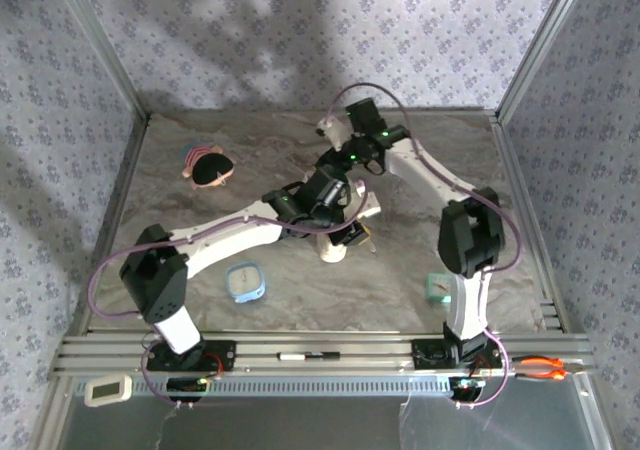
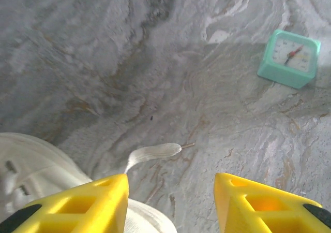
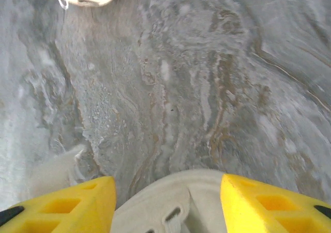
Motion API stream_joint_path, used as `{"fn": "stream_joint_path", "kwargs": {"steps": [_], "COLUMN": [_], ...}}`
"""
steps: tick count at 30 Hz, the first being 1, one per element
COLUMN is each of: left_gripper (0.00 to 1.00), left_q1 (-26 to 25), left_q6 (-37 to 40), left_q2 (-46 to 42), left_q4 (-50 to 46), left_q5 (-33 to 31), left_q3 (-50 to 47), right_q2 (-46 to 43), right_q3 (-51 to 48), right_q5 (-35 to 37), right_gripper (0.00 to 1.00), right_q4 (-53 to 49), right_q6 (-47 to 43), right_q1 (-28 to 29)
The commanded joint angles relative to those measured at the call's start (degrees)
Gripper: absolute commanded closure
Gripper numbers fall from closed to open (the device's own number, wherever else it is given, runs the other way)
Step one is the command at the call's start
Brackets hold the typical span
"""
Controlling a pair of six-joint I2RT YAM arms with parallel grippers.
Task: Tie the shoes
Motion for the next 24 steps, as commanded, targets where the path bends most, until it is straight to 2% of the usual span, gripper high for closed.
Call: {"fn": "stream_joint_path", "kwargs": {"steps": [1,5,7,9,11,12,14,17,19,24], "left_gripper": [0.53,0.53,0.54,0.54,0.54,0.54,0.52,0.51,0.51,0.5], "left_q1": [2.62,6.54,9.8,14.16,19.98,22.06,26.3,31.76,32.93,31.61], "left_q6": [3.69,5.64,6.17,8.67,16.15,19.72,25.68,28.62,31.88,38.55], "left_q2": [-4.58,-7.17,-8.87,-11.05,-12.74,-13.27,-12.96,-9.02,-5.42,2.04], "left_q4": [-0.5,-2.18,-2.17,-1.33,-0.76,-0.52,-0.17,1.45,2.08,7.94], "left_q5": [4.4,5.83,7.76,11.7,19.01,20.61,21.5,22.98,23.54,23.38], "left_q3": [-1.53,-2.53,-3.37,-5.26,-8.05,-9.2,-10.57,-10.62,-10.71,-12.32], "right_q2": [-6.25,-6.99,-8.95,-12.63,-17.21,-19.0,-22.41,-25.33,-25.98,-22.29], "right_q3": [-3.75,-3.17,-6.11,-12.29,-20.09,-23.01,-29.64,-36.98,-39.92,-42.61], "right_q5": [-6.11,-4.79,-4.15,-4.17,-2.27,-0.77,2.98,7.4,9.05,13.41], "right_gripper": [0.39,0.4,0.4,0.4,0.39,0.39,0.38,0.37,0.36,0.34], "right_q4": [0.21,-8.1,-7.43,-4.17,-0.05,0.82,1.68,1.95,3.07,7.69], "right_q6": [4.64,1.27,1.76,1.61,-2.12,-4.41,-9.58,-15.01,-16.66,-18.42], "right_q1": [-2.25,-2.58,-3.19,-4.16,-4.3,-4.24,-3.68,-1.94,0.15,5.64]}}
